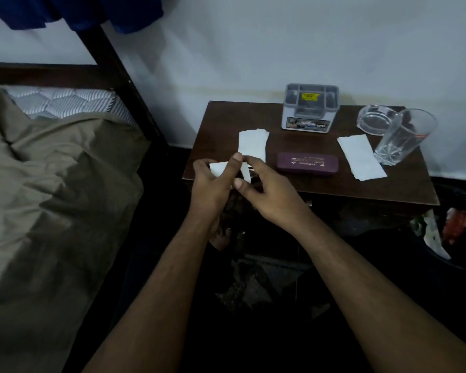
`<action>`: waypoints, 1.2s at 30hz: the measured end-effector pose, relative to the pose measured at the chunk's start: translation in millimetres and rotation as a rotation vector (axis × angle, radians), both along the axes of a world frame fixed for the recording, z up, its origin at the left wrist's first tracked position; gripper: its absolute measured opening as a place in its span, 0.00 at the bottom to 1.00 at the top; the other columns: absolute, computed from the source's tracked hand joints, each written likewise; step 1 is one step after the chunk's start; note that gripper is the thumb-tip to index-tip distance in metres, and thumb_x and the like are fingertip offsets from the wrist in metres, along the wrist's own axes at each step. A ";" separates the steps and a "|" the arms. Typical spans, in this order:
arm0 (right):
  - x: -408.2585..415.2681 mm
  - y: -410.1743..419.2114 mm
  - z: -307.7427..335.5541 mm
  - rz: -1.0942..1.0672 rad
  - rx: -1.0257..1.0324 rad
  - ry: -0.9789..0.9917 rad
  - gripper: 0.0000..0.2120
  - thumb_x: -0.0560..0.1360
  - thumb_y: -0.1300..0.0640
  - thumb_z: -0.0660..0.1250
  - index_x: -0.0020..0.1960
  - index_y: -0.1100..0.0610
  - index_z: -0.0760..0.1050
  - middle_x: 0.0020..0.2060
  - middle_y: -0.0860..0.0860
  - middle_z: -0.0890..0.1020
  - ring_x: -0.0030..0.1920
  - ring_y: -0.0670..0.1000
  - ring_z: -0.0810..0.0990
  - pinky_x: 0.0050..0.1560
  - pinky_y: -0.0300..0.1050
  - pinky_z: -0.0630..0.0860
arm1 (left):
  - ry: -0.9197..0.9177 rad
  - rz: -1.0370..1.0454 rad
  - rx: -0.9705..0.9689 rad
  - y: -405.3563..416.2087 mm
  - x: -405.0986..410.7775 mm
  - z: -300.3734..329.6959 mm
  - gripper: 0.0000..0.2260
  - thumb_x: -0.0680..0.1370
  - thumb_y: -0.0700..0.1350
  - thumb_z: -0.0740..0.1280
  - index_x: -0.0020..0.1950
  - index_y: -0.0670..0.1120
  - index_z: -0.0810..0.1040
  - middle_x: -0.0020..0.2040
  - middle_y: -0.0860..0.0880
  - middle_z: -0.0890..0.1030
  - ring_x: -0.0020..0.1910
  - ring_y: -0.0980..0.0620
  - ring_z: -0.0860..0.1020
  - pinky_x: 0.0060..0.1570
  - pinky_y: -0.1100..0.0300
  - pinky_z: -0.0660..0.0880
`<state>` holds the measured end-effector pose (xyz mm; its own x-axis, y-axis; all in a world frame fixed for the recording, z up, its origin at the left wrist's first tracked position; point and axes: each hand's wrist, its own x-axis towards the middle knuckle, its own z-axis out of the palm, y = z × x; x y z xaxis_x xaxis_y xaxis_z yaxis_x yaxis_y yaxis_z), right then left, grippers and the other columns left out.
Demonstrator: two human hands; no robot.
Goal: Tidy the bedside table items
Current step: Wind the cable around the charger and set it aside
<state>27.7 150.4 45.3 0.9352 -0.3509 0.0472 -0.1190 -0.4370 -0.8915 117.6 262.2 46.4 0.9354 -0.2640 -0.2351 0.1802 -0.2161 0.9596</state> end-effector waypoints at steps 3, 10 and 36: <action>12.4 -3.4 -5.6 -0.066 0.078 0.025 0.22 0.79 0.47 0.69 0.72 0.42 0.69 0.55 0.44 0.83 0.44 0.42 0.83 0.48 0.39 0.81 | 0.026 -0.091 0.067 -3.5 14.4 -1.1 0.24 0.77 0.63 0.70 0.62 0.47 0.69 0.51 0.49 0.81 0.41 0.59 0.84 0.38 0.61 0.82; 62.9 -20.4 -23.2 -0.222 0.155 0.026 0.22 0.78 0.52 0.71 0.71 0.45 0.73 0.60 0.48 0.81 0.57 0.50 0.81 0.53 0.39 0.77 | 0.451 -0.066 -0.235 -28.6 59.9 4.5 0.17 0.85 0.46 0.55 0.62 0.36 0.77 0.56 0.35 0.80 0.49 0.39 0.78 0.48 0.50 0.74; 240.9 -111.5 -75.4 -0.356 0.004 -0.105 0.16 0.78 0.61 0.70 0.66 0.57 0.79 0.57 0.49 0.85 0.58 0.46 0.83 0.62 0.42 0.78 | -0.061 -0.148 0.167 -135.4 237.7 -77.6 0.11 0.85 0.47 0.62 0.65 0.44 0.71 0.61 0.45 0.77 0.55 0.48 0.79 0.51 0.51 0.83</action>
<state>268.6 39.0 -30.1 0.7447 -0.6538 0.1343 -0.1712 -0.3816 -0.9084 355.3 126.9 -31.2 0.9035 -0.3612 -0.2309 0.0772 -0.3926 0.9164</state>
